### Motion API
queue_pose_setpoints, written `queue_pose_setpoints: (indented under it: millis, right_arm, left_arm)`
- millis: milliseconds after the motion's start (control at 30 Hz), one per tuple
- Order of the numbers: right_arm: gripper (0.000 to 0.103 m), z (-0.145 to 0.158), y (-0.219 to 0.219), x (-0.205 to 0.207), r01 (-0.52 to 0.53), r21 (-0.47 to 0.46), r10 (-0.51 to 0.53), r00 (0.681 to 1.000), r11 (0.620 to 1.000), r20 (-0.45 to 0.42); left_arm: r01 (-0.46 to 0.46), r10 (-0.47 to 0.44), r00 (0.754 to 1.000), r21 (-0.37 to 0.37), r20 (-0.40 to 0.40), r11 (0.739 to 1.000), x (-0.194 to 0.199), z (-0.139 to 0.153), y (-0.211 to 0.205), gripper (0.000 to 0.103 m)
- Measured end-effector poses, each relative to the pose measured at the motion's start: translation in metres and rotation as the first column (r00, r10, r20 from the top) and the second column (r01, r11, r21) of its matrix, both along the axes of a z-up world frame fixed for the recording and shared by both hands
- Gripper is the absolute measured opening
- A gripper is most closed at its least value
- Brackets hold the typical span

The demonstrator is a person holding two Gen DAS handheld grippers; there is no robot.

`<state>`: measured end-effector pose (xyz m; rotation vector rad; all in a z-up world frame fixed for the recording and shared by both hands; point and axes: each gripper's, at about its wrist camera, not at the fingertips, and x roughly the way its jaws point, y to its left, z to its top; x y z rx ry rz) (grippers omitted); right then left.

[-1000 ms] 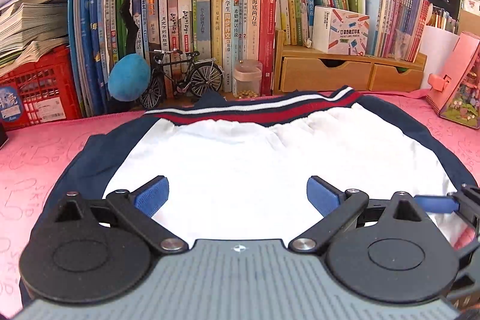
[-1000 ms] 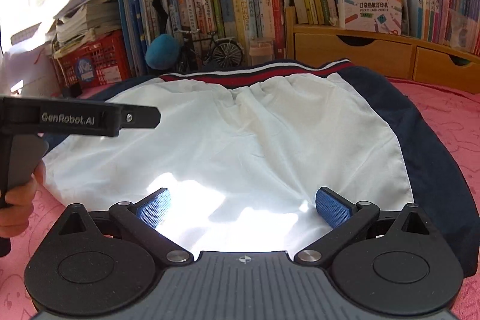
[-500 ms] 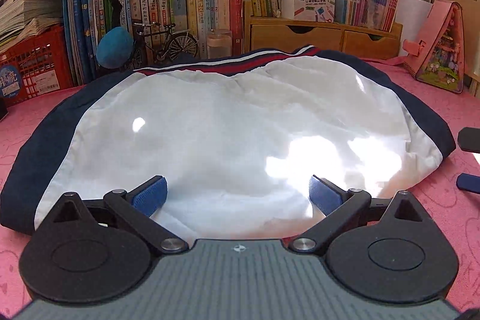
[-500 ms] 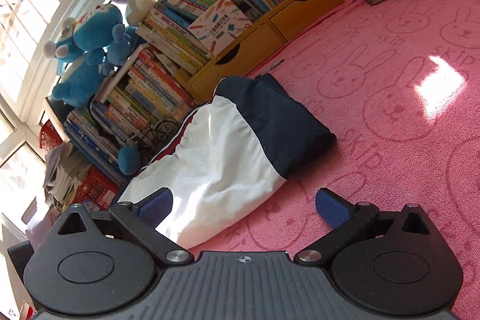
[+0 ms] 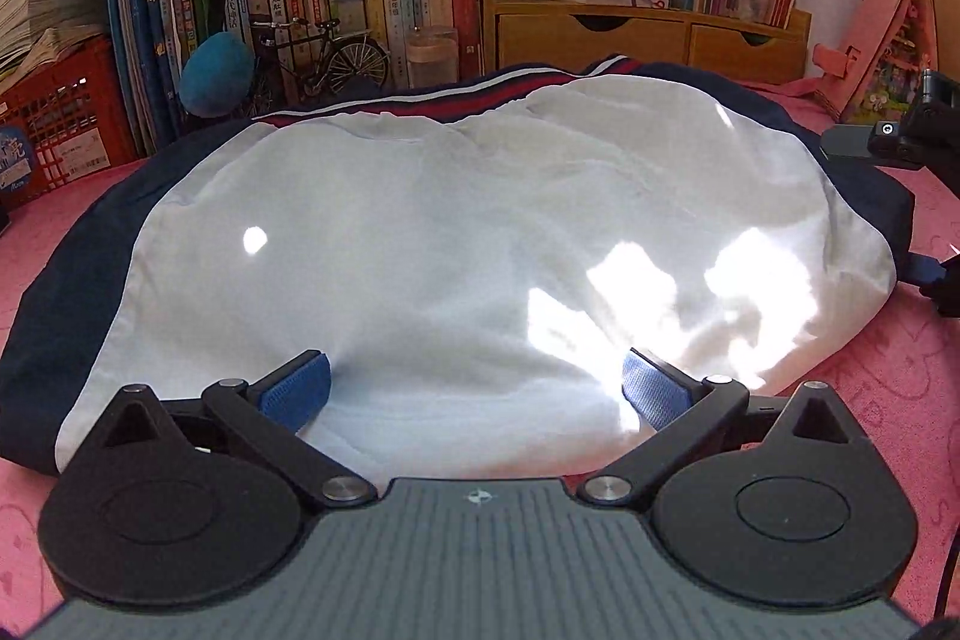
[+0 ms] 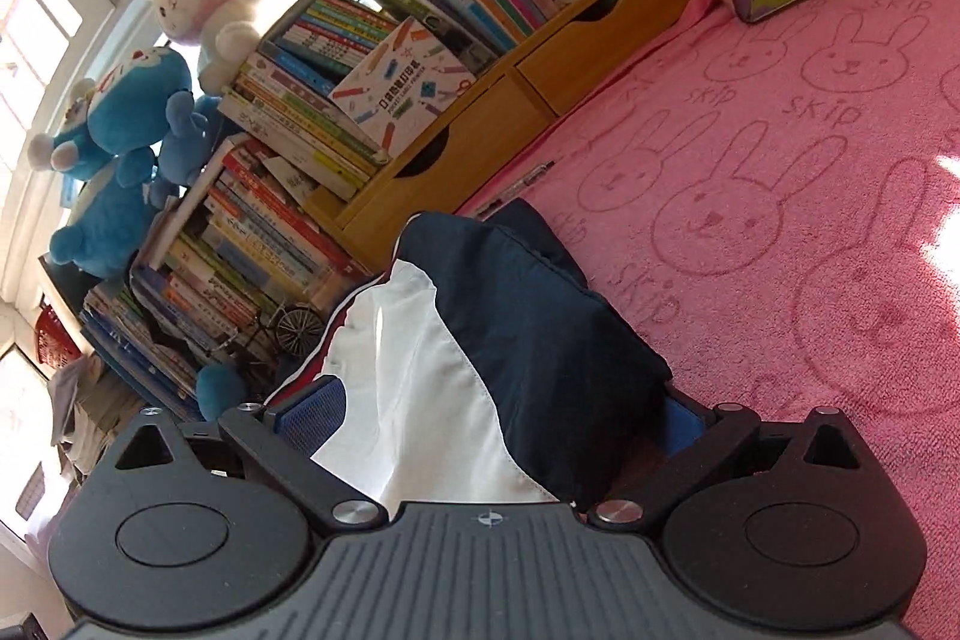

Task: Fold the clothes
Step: 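Grasp the navy side edge of the jacket with the right gripper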

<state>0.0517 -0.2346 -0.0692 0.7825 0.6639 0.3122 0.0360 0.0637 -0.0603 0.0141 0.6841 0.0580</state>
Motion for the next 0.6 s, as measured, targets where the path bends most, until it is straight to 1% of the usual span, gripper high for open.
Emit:
queue_pose_setpoints:
  millis: [133, 300, 500, 533, 567, 600]
  right_arm:
    - [0.103, 0.003, 0.005, -0.001, -0.082, 0.056, 0.083, 0.996, 0.995, -0.017]
    - [0.103, 0.006, 0.012, -0.003, -0.182, 0.127, 0.188, 0.982, 0.975, -0.031]
    - [0.103, -0.004, 0.006, 0.007, -0.069, 0.118, 0.078, 0.995, 0.991, -0.068]
    - [0.101, -0.006, 0.005, 0.009, -0.05, 0.117, 0.059, 0.995, 0.992, -0.075]
    - [0.09, -0.007, 0.004, 0.01, -0.031, 0.115, 0.041, 0.996, 0.993, -0.081]
    - [0.081, -0.009, 0.003, 0.012, -0.012, 0.112, 0.022, 0.996, 0.994, -0.087]
  left_arm:
    - [0.0, 0.0, 1.0, 0.0, 0.0, 1.0, -0.001, -0.001, -0.001, 0.103]
    - [0.0, 0.0, 1.0, -0.012, -0.002, 1.0, -0.001, 0.0, 0.0, 0.103]
    - [0.001, -0.001, 1.0, -0.014, -0.003, 1.0, -0.001, 0.002, 0.001, 0.103]
    - [0.001, -0.001, 1.0, -0.014, -0.003, 1.0, -0.001, 0.002, 0.001, 0.103]
    - [0.001, -0.001, 1.0, -0.014, -0.003, 1.0, -0.001, 0.002, 0.002, 0.103]
    - [0.001, -0.001, 1.0, -0.015, -0.004, 1.0, -0.001, 0.002, 0.002, 0.103]
